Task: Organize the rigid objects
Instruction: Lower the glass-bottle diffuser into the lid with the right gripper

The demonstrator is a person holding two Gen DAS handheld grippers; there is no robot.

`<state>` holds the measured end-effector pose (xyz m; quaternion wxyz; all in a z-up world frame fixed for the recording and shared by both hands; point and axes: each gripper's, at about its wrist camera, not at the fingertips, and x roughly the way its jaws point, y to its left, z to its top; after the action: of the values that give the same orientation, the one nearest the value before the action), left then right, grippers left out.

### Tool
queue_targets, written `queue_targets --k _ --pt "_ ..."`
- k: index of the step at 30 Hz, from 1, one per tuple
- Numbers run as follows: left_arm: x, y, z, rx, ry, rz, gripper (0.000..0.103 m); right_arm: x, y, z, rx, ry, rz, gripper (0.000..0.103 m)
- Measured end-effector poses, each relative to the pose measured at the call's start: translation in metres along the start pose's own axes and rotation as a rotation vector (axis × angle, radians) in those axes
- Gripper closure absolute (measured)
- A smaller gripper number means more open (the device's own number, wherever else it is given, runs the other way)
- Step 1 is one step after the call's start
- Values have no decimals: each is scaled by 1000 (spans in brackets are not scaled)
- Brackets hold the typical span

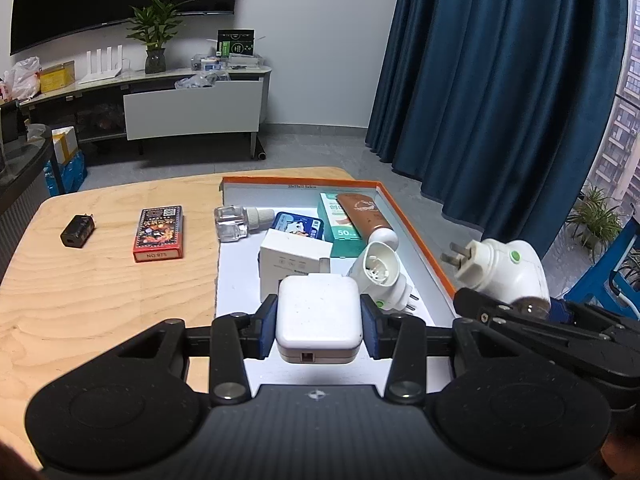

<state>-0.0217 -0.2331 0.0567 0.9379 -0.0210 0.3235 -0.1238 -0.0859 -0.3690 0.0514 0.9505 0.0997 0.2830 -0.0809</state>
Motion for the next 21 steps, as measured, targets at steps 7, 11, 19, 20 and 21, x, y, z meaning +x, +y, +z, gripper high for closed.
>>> queue_targets --k 7,11,19,20,21 --pt "7 -2 2 -6 9 -4 60 8 -4 1 1 -3 -2 33" --pt "12 -5 2 1 20 -13 60 11 -5 -1 11 2 -5 34" --pt "21 -8 -1 -4 41 -19 60 17 -6 -3 18 17 -11 33" --pt "21 -8 0 -3 42 -18 60 18 -6 -3 20 19 -10 33" --pt "22 -8 0 -1 43 -18 60 19 -5 -3 19 21 -10 33"
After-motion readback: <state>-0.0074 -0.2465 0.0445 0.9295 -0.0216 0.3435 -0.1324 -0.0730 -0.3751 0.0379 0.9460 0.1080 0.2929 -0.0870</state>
